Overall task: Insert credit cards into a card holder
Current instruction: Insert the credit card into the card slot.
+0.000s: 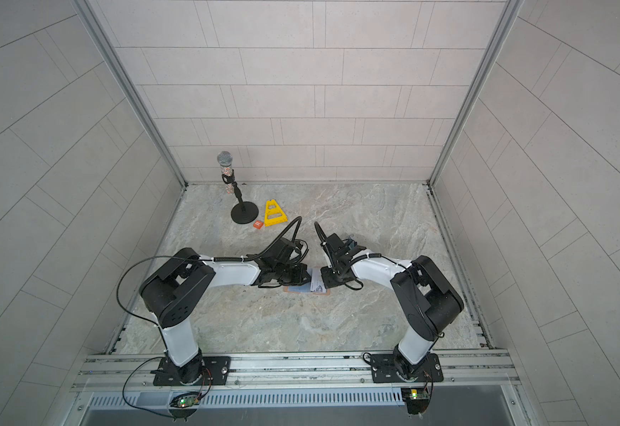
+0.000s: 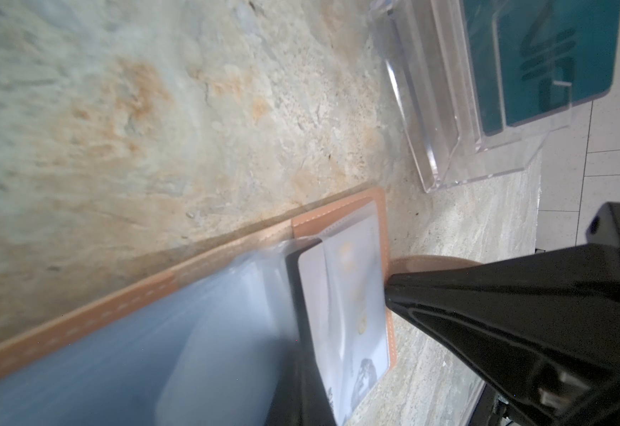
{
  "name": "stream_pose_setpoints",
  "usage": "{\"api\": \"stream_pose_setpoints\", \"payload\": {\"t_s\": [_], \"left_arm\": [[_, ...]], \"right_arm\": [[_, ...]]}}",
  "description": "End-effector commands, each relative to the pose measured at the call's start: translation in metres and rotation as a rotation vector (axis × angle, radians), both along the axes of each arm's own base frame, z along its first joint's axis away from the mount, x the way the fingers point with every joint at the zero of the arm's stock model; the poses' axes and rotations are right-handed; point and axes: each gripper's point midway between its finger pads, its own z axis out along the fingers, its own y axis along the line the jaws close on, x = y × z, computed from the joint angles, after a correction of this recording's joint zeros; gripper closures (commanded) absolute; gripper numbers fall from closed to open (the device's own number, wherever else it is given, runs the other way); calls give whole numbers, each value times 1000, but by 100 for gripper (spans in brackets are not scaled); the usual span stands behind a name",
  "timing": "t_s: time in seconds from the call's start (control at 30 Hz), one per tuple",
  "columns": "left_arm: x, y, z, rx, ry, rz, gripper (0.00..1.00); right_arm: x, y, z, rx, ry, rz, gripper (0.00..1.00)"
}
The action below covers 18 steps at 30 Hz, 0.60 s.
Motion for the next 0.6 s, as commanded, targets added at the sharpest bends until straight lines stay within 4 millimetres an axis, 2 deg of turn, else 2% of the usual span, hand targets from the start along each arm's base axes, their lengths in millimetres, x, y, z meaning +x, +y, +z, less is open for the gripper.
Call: {"api": "stream_pose_setpoints", "payload": {"t_s": [0.0,0.27,0.57], "left_arm": [[-28,-7,-10,4,80,-79,98],[-27,-14,4,-50,55,-93,96],[-16,21,15,125,-60,-30,91]], "right_arm": [[-9,-4,-11,-33,20,0,100],[-7,-7,-4,-31,-7,-11,99],[-3,-16,14,-47,-72,-38,92]]}}
